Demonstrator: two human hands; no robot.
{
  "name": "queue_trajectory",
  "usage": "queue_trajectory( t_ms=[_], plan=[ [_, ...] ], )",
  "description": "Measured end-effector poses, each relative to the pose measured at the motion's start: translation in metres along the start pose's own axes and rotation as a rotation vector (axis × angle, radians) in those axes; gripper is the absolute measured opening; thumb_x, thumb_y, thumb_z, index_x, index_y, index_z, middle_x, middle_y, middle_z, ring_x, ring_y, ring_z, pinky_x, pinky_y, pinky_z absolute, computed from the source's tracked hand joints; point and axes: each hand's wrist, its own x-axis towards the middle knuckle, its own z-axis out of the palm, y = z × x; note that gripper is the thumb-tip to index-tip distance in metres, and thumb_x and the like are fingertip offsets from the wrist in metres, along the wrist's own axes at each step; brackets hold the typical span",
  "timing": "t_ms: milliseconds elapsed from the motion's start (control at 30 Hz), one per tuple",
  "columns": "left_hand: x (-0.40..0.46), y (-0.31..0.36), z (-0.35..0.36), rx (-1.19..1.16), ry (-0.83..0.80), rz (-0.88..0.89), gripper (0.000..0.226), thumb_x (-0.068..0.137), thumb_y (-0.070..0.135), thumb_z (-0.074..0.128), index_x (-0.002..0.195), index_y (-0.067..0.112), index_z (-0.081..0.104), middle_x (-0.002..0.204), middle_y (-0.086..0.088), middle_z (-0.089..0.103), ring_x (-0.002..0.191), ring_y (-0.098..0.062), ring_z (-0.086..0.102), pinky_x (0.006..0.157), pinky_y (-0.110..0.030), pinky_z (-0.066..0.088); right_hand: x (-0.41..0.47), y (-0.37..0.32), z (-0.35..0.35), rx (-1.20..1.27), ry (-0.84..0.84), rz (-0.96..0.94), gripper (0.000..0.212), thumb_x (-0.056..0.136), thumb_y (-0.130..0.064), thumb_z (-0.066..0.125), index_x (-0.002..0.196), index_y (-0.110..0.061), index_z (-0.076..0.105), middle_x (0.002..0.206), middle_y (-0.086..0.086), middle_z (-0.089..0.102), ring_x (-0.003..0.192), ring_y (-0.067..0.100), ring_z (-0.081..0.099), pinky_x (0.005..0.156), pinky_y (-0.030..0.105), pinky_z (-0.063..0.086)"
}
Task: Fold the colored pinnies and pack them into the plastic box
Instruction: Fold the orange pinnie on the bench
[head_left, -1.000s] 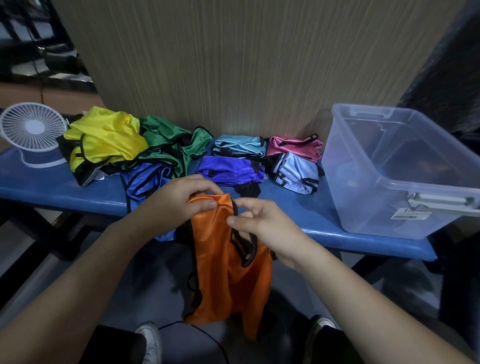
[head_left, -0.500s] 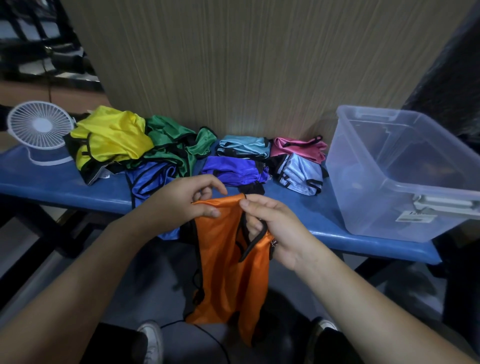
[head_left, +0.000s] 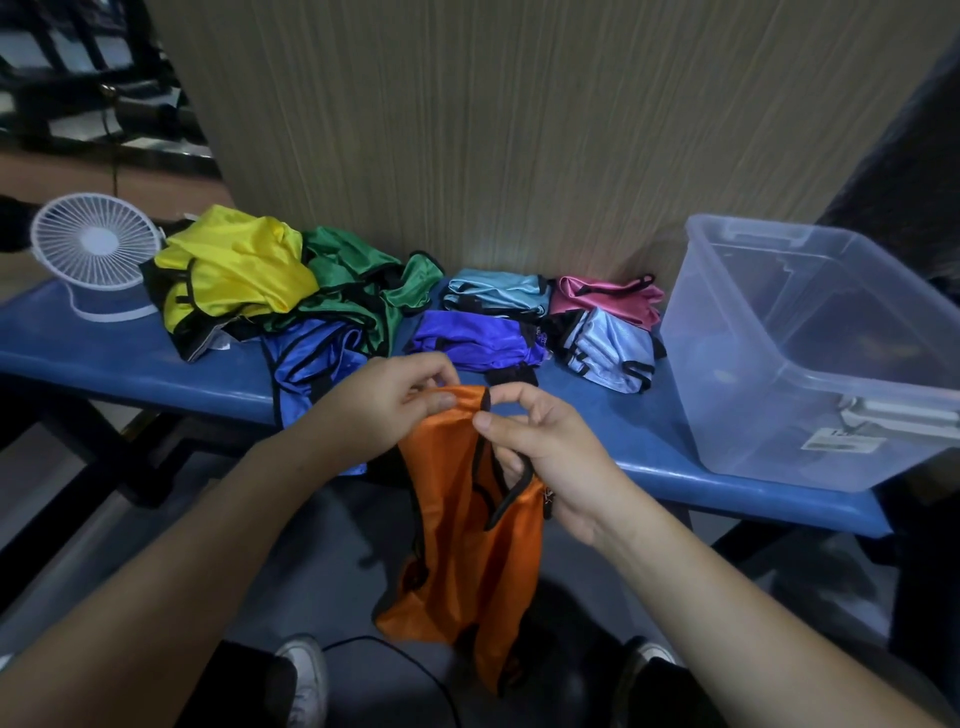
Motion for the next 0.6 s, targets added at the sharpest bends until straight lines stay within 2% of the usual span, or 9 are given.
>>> queue_trajectory(
  t_ms=[100, 200, 300, 367, 467, 533, 600],
  plan=[
    [-0.002, -0.002, 0.001, 0.033, -0.018, 0.004, 0.012, 0.098, 0.033, 0.053, 0.102, 0.030, 0.064, 0.084, 0.002, 0.069, 0.081, -0.012, 0.066, 0.076, -0.038, 0.051, 0.001, 0.001, -0.001, -0.001, -0.006, -0.026, 0.016, 0.092, -0.009, 0.067, 0.107, -0.010, 0.063, 0.046, 0.001, 0.042, 0.040, 0.009, 0.034, 0.045, 0.018, 0.034],
    [-0.001, -0.001, 0.001, 0.038, -0.066, -0.019, 0.023, 0.092, 0.044, 0.049, 0.098, 0.030, 0.066, 0.087, 0.006, 0.070, 0.085, -0.007, 0.065, 0.078, -0.032, 0.050, 0.003, -0.001, -0.005, -0.120, 0.003, -0.036, 0.016, 0.095, -0.015, 0.066, 0.109, -0.008, 0.065, 0.049, 0.000, 0.045, 0.044, 0.009, 0.037, 0.048, 0.019, 0.033],
    [0.001, -0.001, -0.004, 0.095, -0.098, -0.006, 0.021, 0.086, 0.050, 0.053, 0.093, 0.036, 0.066, 0.090, 0.013, 0.068, 0.089, 0.000, 0.062, 0.080, -0.022, 0.046, 0.006, -0.009, -0.018, -0.522, 0.040, -0.104, 0.020, 0.092, -0.030, 0.071, 0.101, -0.013, 0.066, 0.060, 0.000, 0.048, 0.054, 0.011, 0.041, 0.054, 0.024, 0.032],
    [0.000, -0.006, -0.010, 0.137, -0.118, -0.018, 0.023, 0.081, 0.060, 0.053, 0.091, 0.042, 0.064, 0.095, 0.014, 0.064, 0.093, -0.001, 0.060, 0.083, -0.022, 0.044, 0.005, -0.018, -0.031, -0.776, 0.019, -0.136, 0.028, 0.085, -0.037, 0.077, 0.103, -0.021, 0.063, 0.067, -0.004, 0.051, 0.058, 0.006, 0.045, 0.060, 0.026, 0.037],
    [-0.001, -0.012, -0.020, 0.176, -0.110, -0.049, 0.037, 0.072, 0.072, 0.047, 0.092, 0.045, 0.061, 0.096, 0.013, 0.059, 0.095, -0.001, 0.057, 0.085, -0.025, 0.042, -0.004, -0.035, -0.054, -0.935, -0.083, -0.055, 0.053, 0.074, -0.033, 0.087, 0.116, -0.032, 0.054, 0.079, -0.008, 0.051, 0.063, 0.000, 0.048, 0.067, 0.023, 0.041],
    [-0.003, -0.013, -0.027, 0.193, -0.100, -0.068, 0.036, 0.076, 0.068, 0.055, 0.096, 0.040, 0.063, 0.096, 0.012, 0.056, 0.095, 0.000, 0.055, 0.082, -0.017, 0.039, -0.011, -0.046, -0.070, -1.021, -0.127, -0.004, 0.063, 0.072, -0.031, 0.089, 0.119, -0.038, 0.049, 0.080, -0.006, 0.048, 0.064, 0.002, 0.046, 0.064, 0.025, 0.041],
    [-0.006, -0.016, -0.035, 0.231, -0.082, -0.092, 0.025, 0.085, 0.052, 0.070, 0.100, 0.033, 0.064, 0.098, 0.011, 0.055, 0.095, 0.001, 0.053, 0.079, -0.013, 0.037, -0.013, -0.051, -0.084, -1.087, -0.089, -0.009, 0.059, 0.076, -0.019, 0.086, 0.117, -0.038, 0.048, 0.086, -0.003, 0.049, 0.069, 0.007, 0.047, 0.064, 0.026, 0.042]
  ],
)
